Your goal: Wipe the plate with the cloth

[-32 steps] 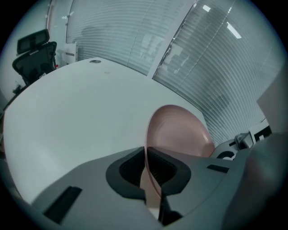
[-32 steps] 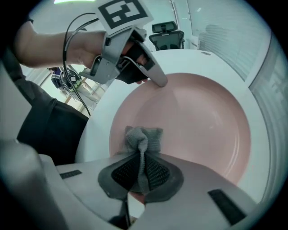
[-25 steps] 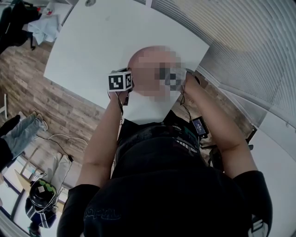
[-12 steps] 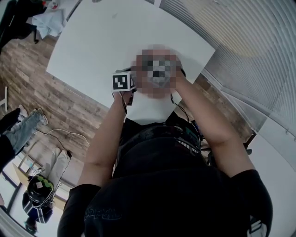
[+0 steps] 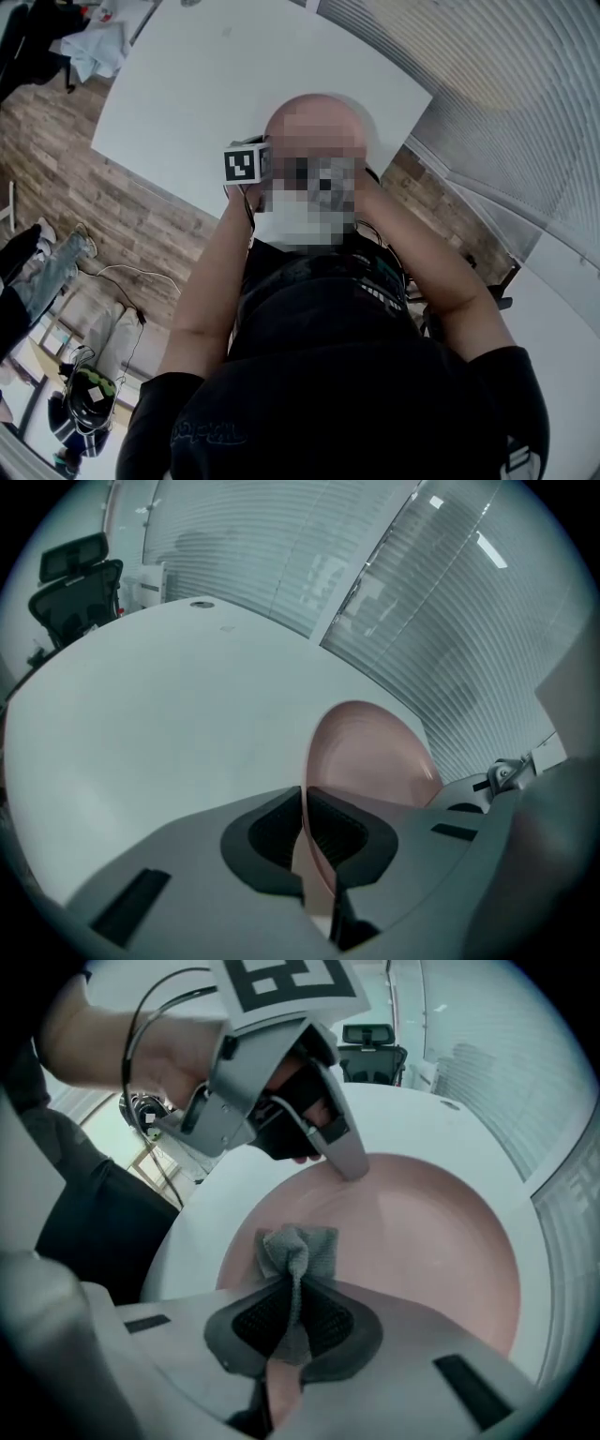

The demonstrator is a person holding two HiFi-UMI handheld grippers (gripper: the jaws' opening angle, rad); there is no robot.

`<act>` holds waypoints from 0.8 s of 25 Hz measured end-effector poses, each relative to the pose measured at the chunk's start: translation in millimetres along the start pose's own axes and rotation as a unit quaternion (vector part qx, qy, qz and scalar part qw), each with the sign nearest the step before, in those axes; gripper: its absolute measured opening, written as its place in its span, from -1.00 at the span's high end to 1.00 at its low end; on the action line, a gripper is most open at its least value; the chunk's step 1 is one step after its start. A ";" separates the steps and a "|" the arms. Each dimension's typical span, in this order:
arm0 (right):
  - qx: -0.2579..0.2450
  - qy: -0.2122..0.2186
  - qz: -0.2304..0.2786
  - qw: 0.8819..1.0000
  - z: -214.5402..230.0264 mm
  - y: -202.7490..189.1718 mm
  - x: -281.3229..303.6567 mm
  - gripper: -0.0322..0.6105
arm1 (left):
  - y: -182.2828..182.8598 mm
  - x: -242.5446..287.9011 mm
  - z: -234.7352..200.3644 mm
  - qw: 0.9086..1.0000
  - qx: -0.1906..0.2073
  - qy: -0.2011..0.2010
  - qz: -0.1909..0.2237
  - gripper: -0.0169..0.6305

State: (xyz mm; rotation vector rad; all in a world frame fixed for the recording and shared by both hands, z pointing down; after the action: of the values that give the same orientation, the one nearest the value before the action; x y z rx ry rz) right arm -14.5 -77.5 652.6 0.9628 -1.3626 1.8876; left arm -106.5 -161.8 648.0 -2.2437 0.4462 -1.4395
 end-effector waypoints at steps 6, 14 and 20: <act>0.013 -0.010 -0.077 0.997 13.9 -51.8 -28.3 0.79 | -1.2 0.1 1.6 1.000 0.014 -0.003 -0.008 0.86; 0.026 -0.110 -0.098 0.989 106.5 -62.1 -52.8 0.79 | -0.1 2.7 3.2 1.000 0.018 -0.007 -0.014 0.86; 0.015 -0.145 -0.031 0.989 139.1 -3.7 -31.8 0.79 | -0.1 1.8 3.4 1.000 0.010 -0.004 -0.009 0.86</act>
State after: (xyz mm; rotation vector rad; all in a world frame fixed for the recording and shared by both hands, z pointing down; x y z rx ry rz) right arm 34.2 -211.6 656.5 1.3205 -1.4521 1.7758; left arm -102.6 -162.0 648.2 -2.2435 0.4092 -1.4361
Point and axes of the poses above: the fingertips, and each gripper's own axes: x forward along the fingers, z to its right, y out of its top, the point moved 3 cm from there along -x, backward along the fingers, and after that the axes turned 12 degrees about z, right-handed, at the moved point
